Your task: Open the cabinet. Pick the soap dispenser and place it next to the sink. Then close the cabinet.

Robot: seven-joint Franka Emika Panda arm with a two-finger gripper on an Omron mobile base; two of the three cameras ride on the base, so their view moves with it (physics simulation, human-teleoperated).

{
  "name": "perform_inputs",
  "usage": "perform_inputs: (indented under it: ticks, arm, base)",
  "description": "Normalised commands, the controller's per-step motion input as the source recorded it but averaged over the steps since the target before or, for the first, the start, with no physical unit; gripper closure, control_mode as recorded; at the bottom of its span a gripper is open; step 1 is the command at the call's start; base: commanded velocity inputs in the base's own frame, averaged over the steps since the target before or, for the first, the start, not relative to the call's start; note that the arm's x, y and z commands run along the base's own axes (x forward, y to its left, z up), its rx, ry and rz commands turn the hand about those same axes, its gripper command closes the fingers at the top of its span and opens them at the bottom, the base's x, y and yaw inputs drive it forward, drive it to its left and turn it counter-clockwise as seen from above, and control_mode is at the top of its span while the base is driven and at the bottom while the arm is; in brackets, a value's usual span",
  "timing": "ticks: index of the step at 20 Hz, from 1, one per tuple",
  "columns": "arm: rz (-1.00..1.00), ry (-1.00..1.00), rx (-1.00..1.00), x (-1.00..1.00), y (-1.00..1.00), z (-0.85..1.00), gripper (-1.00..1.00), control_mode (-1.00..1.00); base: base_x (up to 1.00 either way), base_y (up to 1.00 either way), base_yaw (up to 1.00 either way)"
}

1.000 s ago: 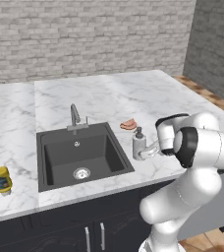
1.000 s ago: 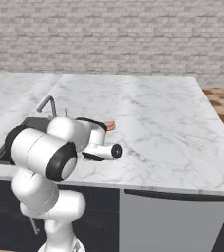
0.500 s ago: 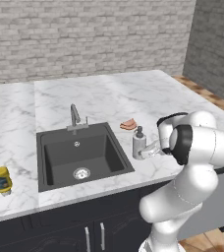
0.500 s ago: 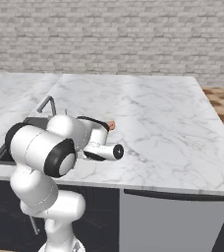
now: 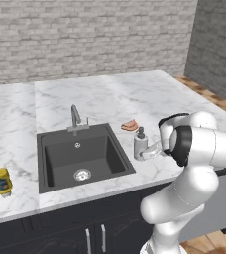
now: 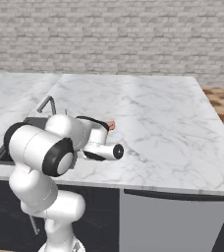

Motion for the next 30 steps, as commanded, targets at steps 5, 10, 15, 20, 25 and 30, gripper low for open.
perform_inputs:
  ticks: [5, 10, 15, 20, 25, 30]
  arm:
    - [0.00, 0.00, 0.00, 0.00, 0.00, 0.00, -1.00, -1.00]
    - [0.00, -0.01, 0.00, -0.12, 0.00, 0.02, -1.00, -1.00]
    - [0.00, 0.00, 0.00, -0.15, 0.00, 0.07, -1.00, -1.00]
    - [0.00, 0.00, 0.00, -0.02, -0.01, 0.18, -1.00, -1.00]
    - [-0.11, 0.01, 0.00, -0.27, -0.35, 0.35, -1.00, -1.00]
    - [-0.23, 0.06, 0.00, -0.50, -0.36, 0.37, -1.00, -1.00]
  base:
    - [0.00, 0.00, 0.00]
    - [0.00, 0.00, 0.00]
    - [0.00, 0.00, 0.00]
    - [0.00, 0.00, 0.00]
    - [0.00, 0.00, 0.00]
    - [0.00, 0.00, 0.00]
